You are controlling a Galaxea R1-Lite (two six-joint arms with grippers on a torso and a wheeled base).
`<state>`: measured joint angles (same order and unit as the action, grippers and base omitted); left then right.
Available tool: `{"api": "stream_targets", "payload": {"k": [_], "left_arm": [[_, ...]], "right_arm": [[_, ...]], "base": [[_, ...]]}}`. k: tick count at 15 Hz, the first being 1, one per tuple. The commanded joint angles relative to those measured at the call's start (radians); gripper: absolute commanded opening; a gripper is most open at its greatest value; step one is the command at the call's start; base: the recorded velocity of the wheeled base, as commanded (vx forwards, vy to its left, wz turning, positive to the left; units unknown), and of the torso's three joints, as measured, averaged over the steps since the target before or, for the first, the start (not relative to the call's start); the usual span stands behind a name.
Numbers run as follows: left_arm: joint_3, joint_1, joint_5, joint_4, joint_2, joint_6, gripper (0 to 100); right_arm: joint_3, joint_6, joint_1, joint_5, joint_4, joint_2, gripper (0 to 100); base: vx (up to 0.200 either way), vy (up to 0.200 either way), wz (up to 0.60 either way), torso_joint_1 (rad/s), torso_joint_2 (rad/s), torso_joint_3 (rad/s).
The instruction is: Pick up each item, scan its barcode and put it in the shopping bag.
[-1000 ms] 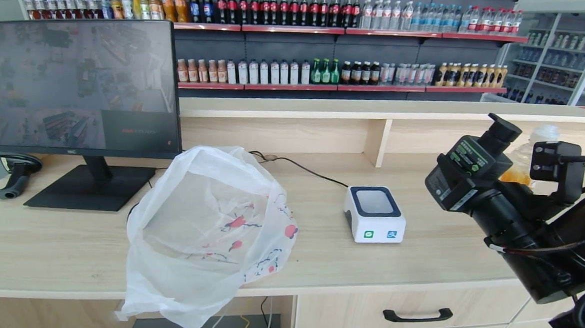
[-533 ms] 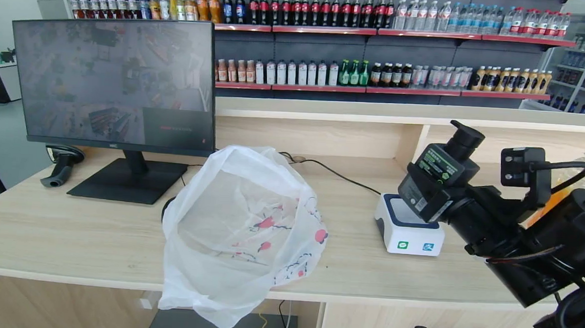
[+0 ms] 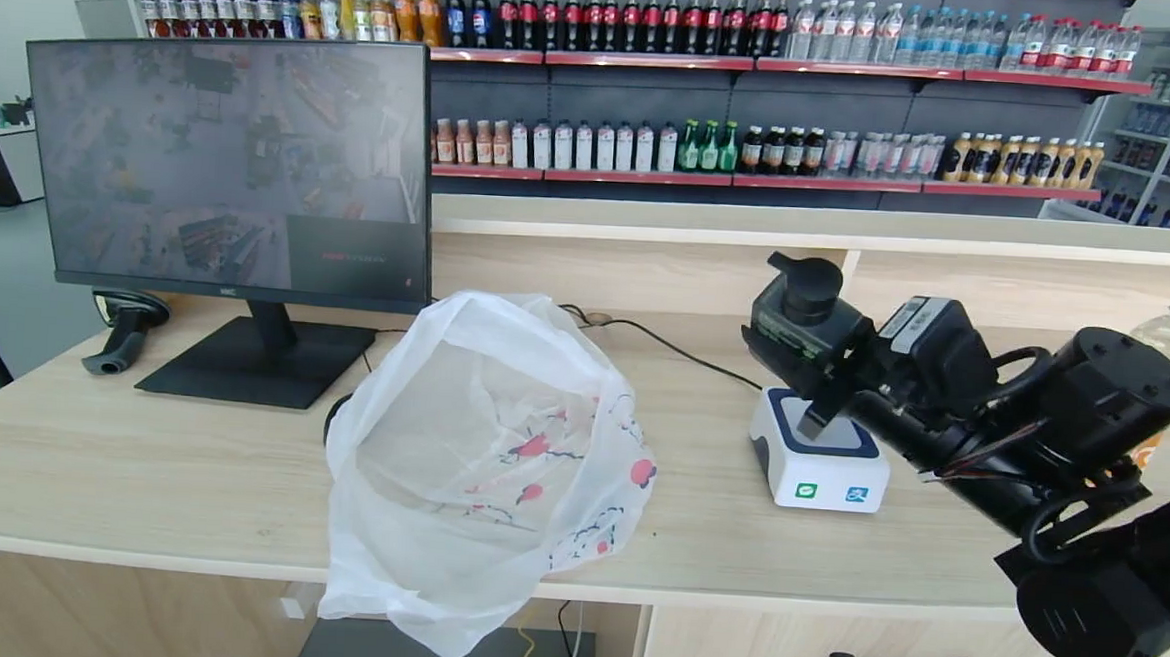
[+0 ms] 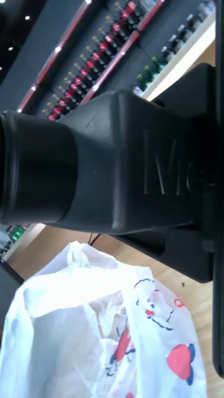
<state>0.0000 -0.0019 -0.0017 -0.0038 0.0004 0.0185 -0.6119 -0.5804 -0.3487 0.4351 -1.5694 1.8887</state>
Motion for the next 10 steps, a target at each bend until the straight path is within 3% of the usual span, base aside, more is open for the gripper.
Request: {"api": "stream_targets", "payload": {"k": [1,10], "left_arm": [[0.000,0.000,0.000,-0.001,0.000,0.003,100],[0.000,0.000,0.000,-0.005,0.000,0.003,100]], "right_arm": [[-0.015,-0.070,0.068,0.062,-0.001,0.035,0],[-0.005,-0.318,0.180,0.310,-0.001,0.116,0]], "base": [[0.000,0.000,0.00,0.000,0.00,0.000],[0.000,0.000,0.00,0.000,0.00,0.000]]}}
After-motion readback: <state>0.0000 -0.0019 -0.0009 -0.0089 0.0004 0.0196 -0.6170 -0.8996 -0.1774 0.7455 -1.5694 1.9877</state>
